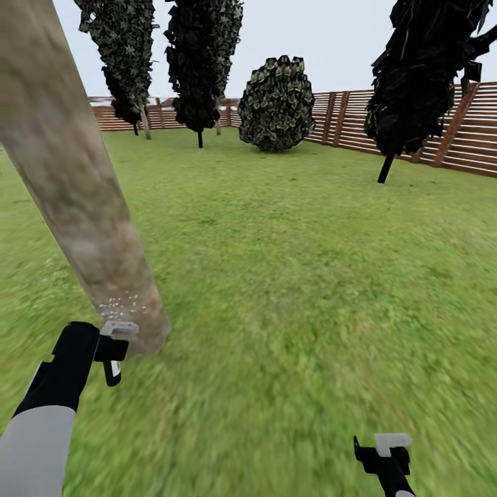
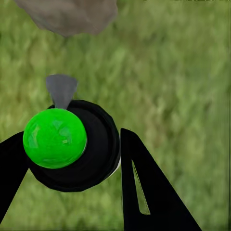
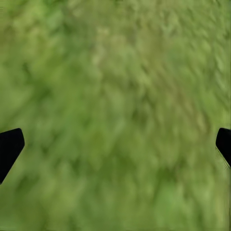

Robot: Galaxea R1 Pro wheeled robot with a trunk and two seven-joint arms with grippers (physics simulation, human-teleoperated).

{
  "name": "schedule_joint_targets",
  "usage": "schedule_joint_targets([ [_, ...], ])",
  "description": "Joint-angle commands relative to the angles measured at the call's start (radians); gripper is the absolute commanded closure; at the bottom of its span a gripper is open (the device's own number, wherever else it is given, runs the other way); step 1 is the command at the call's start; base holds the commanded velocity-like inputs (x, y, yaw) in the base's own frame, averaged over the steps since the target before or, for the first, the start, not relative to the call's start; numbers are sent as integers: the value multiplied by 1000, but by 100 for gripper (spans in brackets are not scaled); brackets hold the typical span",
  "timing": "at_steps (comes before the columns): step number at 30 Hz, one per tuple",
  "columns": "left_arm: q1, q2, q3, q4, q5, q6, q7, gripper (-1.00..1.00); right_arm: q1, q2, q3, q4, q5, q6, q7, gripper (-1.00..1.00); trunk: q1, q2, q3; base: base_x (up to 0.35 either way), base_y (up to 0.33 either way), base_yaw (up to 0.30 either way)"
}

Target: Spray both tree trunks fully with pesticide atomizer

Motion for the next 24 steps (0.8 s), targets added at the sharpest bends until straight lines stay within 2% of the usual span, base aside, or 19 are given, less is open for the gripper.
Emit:
schedule_joint_targets([
  [1, -1, -1, 1, -1, -10, 3, -10, 100, 0, 0, 8, 0, -9, -2, -2, -100, 0, 0, -1, 123, -267, 83],
  [15, -1, 1, 1, -1, -10, 3, -9, 100, 0, 0, 9, 0, -9, -2, -2, -100, 0, 0, -1, 181, -241, 10],
  [24, 1, 2, 3, -1, -10, 3, -8, 100, 0, 0, 9, 0, -9, -2, -2, -100, 0, 0, -1, 231, -202, 237],
])
